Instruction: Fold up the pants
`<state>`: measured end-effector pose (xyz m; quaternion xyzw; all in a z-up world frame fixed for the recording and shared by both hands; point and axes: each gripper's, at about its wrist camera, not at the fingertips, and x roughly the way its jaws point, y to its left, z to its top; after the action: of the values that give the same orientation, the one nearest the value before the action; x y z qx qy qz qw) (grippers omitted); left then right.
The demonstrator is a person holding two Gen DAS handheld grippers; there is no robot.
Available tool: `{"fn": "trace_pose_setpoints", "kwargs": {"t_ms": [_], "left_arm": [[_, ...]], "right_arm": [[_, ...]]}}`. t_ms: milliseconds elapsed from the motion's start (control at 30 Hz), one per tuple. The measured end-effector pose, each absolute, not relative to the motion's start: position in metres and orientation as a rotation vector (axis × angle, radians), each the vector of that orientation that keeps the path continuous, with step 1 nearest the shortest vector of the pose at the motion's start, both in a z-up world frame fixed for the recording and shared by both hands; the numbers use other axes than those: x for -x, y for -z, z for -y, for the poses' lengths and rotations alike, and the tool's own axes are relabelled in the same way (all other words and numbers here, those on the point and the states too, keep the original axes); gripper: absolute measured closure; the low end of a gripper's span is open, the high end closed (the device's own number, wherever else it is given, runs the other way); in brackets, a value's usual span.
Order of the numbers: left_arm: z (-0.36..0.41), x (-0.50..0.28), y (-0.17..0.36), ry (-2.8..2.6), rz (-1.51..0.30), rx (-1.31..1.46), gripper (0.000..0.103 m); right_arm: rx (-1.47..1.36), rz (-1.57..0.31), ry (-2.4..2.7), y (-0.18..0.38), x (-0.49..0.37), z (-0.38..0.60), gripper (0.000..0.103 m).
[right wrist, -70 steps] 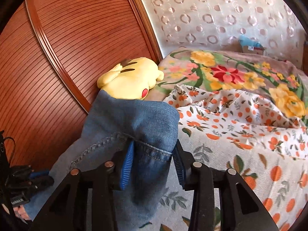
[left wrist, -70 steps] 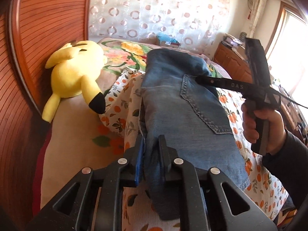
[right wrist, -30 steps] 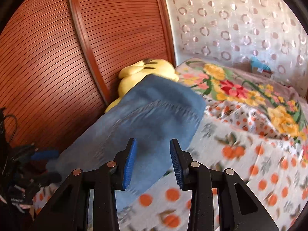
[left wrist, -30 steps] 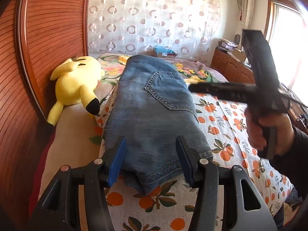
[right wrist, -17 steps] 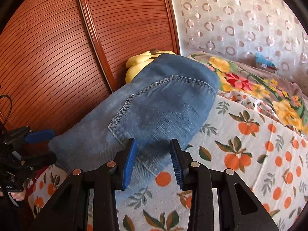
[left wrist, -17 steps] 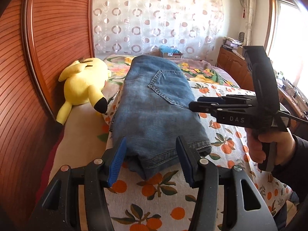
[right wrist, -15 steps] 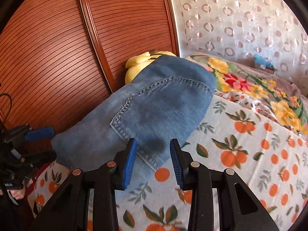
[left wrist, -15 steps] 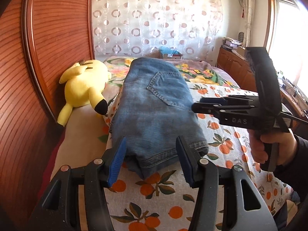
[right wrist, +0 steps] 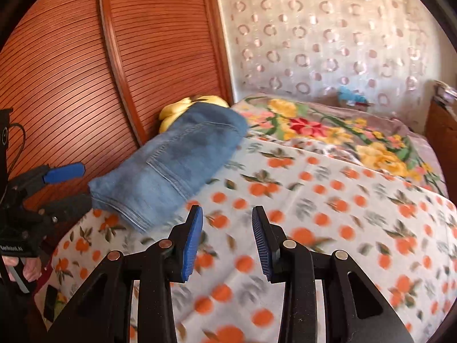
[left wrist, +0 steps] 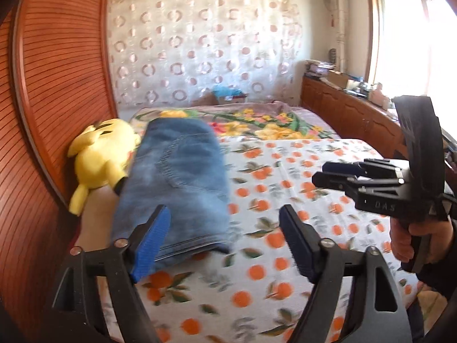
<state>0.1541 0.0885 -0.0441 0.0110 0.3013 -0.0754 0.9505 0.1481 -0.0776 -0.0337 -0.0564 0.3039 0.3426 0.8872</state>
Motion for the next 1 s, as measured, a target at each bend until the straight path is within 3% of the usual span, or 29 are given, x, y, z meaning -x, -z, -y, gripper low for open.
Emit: {"fn": "trace_pose_setpoints", "kwargs": {"t_ms": [200, 333, 1000], "left_arm": [[-0.051, -0.159, 0.038, 0.202, -0.591, -0.024, 0.014], [-0.031, -0.16, 0.035, 0.219, -0.576, -0.029, 0.014], [0.028, -0.138, 0.015, 0.253, -0.573, -0.034, 0.014]], "right_arm": [[0.087, -0.624, -0.605, 0.028, -0.117, 0.131, 0.053], [0.069, -0.611, -0.519, 0.025, -0.101, 0.163, 0.038], [0.024, -0.577, -0.352, -0.006, -0.01, 0.217, 0.033]]}}
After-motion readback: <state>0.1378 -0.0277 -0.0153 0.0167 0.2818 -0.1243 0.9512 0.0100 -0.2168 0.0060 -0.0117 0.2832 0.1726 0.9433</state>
